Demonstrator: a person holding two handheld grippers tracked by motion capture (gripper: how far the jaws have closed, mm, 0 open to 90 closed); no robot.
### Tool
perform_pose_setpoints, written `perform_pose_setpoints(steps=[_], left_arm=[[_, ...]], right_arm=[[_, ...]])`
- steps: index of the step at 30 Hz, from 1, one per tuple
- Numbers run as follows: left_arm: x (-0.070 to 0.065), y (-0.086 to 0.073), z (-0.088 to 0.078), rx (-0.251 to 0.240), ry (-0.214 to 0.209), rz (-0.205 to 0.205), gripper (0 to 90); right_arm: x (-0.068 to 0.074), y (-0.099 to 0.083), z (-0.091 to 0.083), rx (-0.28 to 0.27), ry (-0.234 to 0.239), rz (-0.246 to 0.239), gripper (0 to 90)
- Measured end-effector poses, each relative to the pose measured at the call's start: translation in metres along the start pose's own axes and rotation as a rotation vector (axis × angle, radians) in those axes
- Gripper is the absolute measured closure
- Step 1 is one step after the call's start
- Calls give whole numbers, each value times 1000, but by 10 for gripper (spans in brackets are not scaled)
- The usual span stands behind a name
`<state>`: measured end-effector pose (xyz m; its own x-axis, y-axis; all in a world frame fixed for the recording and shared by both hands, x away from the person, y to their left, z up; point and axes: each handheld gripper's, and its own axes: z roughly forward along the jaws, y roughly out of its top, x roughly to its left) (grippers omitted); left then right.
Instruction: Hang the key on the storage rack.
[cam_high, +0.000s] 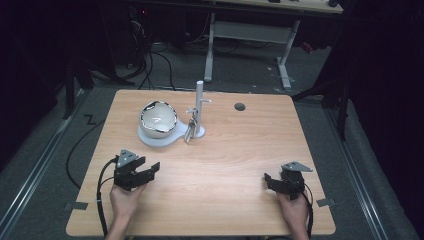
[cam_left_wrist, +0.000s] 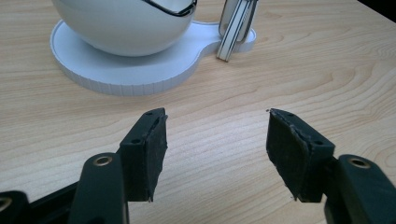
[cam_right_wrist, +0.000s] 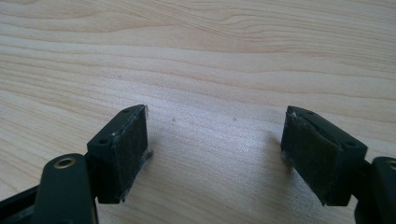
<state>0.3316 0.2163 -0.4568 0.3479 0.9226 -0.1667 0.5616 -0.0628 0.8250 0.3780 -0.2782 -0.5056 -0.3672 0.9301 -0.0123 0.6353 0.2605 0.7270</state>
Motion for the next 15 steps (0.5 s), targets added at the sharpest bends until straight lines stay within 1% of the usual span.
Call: perform_pose_setpoints(steps=[2,4,7,9,15], left_arm=[[-1,-2,2,2,0,-1,385],[-3,-4,4,10,4,7,385],[-5,-7,6,18,-2,6,384],[-6,-8,8,23,4,15,384],[-7,-11,12,27,19,23,383]], right_arm=[[0,0,0,0,0,0,229],[0,0,0,0,0,0,229],[0,0,0,0,0,0,229],[0,0,0,0,0,0,229],[0,0,0,0,1,0,229]])
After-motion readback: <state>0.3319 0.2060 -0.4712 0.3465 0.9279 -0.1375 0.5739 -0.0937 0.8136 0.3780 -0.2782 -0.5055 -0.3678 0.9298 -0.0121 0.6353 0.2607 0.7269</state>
